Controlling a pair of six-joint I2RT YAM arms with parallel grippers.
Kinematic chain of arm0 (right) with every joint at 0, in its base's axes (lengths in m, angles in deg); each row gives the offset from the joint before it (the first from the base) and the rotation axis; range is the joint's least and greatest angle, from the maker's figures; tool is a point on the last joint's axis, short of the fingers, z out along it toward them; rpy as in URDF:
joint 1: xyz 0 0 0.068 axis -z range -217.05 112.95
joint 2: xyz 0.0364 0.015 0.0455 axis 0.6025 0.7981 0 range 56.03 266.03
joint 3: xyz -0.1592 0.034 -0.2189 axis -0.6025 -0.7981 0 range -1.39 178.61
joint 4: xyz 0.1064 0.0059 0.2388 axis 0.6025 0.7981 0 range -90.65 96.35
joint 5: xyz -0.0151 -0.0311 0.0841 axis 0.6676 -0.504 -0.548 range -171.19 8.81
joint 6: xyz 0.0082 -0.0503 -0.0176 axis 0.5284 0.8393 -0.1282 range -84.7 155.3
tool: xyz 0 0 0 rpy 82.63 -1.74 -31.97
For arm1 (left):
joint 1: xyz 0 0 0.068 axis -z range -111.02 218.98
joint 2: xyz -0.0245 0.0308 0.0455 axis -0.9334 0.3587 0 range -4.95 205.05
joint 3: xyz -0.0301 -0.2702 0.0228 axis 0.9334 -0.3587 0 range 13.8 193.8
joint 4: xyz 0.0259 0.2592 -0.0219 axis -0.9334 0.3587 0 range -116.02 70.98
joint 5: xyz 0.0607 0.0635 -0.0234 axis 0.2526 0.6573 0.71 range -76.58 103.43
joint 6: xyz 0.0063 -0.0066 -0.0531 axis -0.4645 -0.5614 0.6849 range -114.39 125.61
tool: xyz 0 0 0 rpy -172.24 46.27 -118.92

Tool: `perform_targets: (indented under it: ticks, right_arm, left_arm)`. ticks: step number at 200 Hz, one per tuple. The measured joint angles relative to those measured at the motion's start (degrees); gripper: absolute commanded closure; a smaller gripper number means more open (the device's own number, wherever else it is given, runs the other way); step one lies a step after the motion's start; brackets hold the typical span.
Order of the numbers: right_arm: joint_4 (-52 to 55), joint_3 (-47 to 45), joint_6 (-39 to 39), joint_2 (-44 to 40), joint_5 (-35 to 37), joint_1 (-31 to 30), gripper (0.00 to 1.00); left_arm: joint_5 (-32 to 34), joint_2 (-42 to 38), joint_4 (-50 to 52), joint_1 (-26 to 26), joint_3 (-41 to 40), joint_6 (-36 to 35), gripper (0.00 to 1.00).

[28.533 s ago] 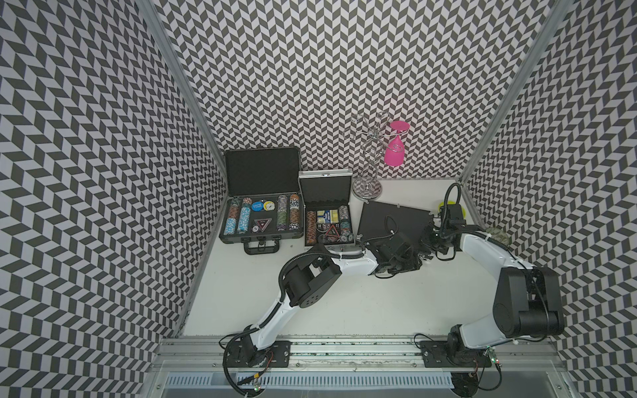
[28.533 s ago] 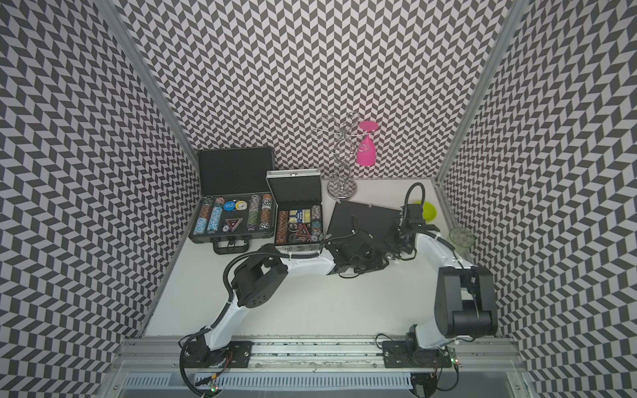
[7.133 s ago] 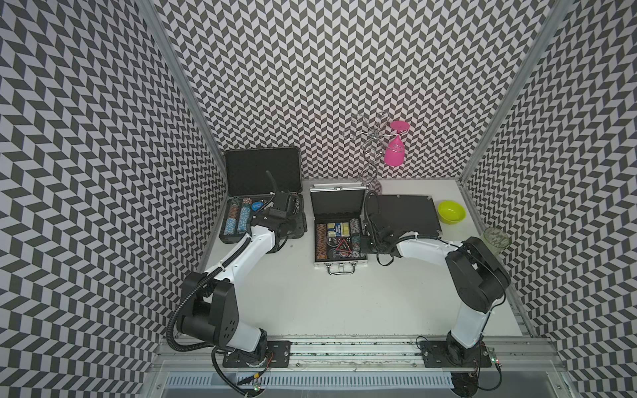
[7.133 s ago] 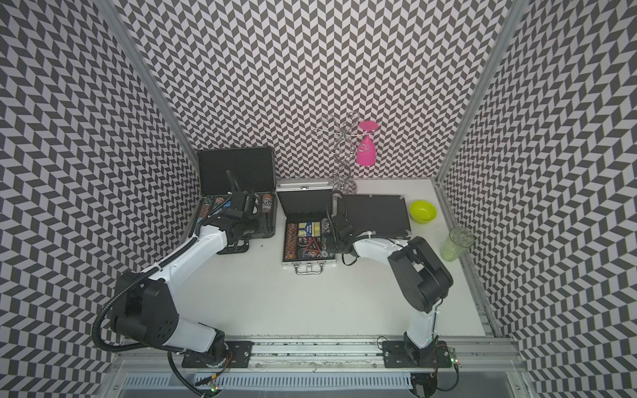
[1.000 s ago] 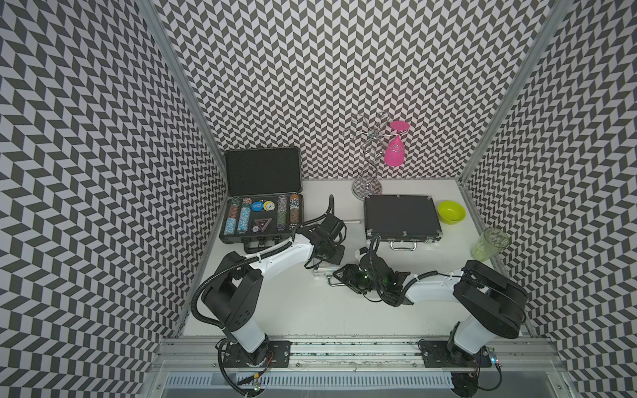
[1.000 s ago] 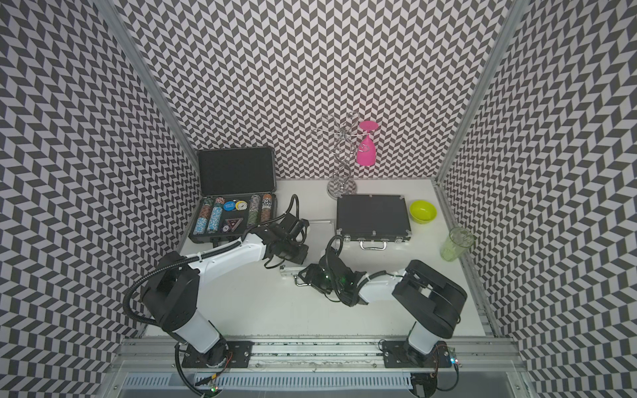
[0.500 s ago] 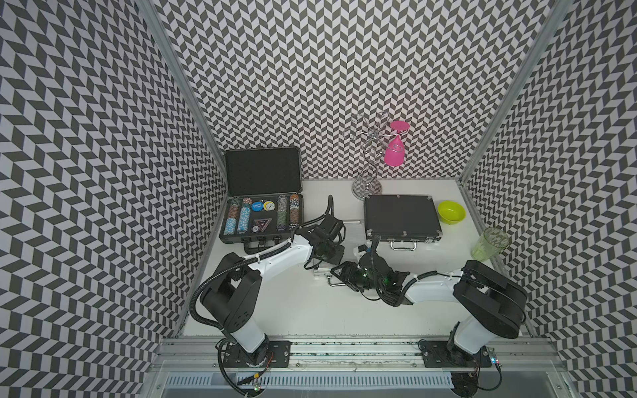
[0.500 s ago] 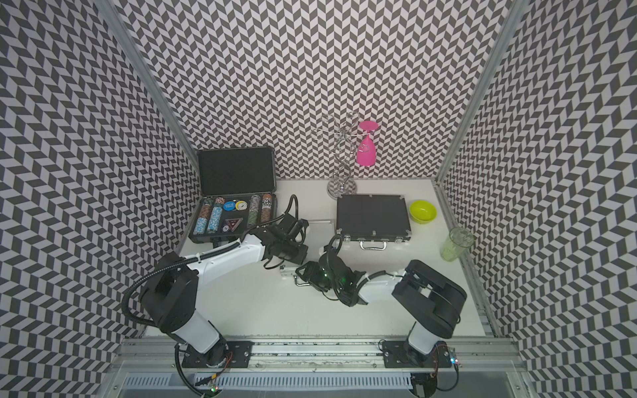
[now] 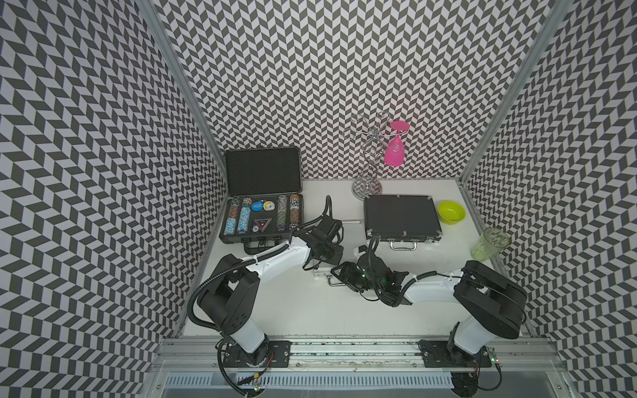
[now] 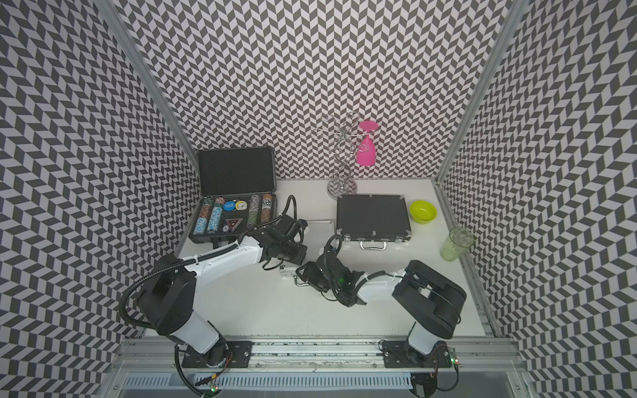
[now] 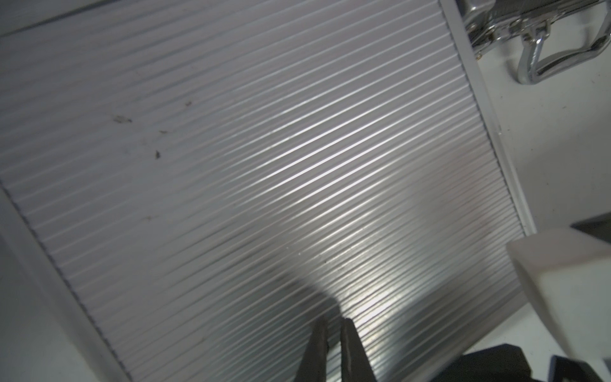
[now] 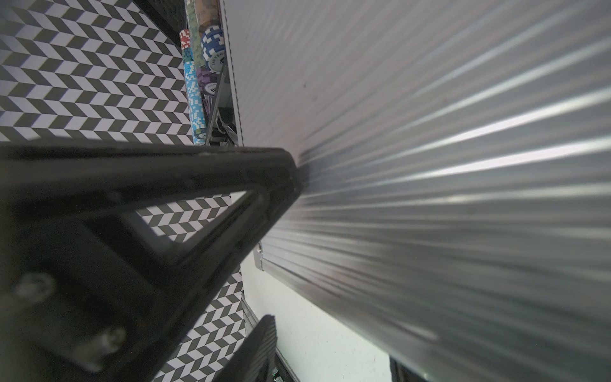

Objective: Close the poker set cases
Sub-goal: Fasten the fastener on the poker set case.

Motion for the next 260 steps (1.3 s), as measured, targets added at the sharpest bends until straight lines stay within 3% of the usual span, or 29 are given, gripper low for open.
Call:
perform_targets:
  ticks: [158, 205, 260]
  right_arm:
    - [-2.75, -0.87, -0.07, -2.21, 3.15, 0.02, 0.46]
    - [2.03, -1.95, 3.41, -7.10, 3.43, 0.74, 0.54]
    - [4.68, -3.30, 4.50, -8.44, 2.34, -0.09, 0.37]
  left_arm:
    - [-1.05, -1.01, -2.51, -0.98, -1.92, 0.00, 0.85]
    - [-1.55, -0.98, -2.54, -1.25, -1.92, 0.00, 0.85]
    - [-2.14, -0.94, -2.58, -1.60, -1.88, 0.09, 0.85]
